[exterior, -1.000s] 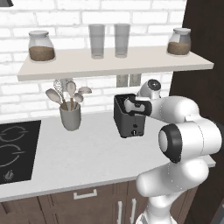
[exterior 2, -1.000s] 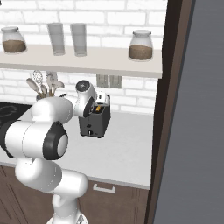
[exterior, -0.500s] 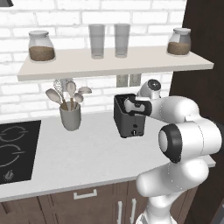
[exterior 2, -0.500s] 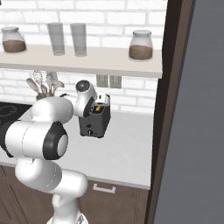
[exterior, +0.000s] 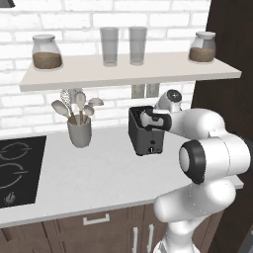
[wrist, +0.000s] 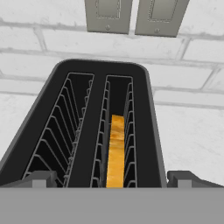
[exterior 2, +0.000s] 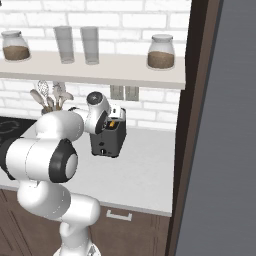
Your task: Start the toaster. Once the lever pops up, take the bread to the plate on the dining counter.
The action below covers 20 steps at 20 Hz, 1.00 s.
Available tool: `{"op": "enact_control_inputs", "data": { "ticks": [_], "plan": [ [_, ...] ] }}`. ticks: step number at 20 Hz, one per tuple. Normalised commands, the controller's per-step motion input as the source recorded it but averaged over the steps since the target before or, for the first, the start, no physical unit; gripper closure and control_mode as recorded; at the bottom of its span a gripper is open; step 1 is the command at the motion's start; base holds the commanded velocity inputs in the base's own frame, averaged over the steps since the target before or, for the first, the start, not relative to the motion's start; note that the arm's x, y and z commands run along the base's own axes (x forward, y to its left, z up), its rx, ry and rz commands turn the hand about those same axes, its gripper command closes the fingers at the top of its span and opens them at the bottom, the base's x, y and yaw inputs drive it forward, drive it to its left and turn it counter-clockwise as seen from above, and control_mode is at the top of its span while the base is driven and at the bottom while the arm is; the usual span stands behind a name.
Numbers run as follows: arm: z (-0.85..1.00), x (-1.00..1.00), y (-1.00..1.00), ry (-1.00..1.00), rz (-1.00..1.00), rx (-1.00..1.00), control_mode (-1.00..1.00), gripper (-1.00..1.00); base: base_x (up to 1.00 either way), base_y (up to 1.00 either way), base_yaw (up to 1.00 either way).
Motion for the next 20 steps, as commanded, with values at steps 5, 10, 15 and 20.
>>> {"op": "enact_control_inputs", "data": {
  "ticks": [5, 10, 15, 20],
  "plan": [
    [0.00, 0.00, 0.00, 0.00, 0.00, 0.00, -1.00, -1.00, 0.00, 0.00, 0.00],
    [0.00, 0.00, 0.00, 0.00, 0.00, 0.00, -1.00, -1.00, 0.00, 0.00, 0.00],
    [0.00, 0.00, 0.00, 0.00, 0.00, 0.00, -1.00, -1.00, 0.00, 0.00, 0.00],
    [0.00, 0.00, 0.00, 0.00, 0.00, 0.00, -1.00, -1.00, 0.00, 0.00, 0.00]
  ]
}}
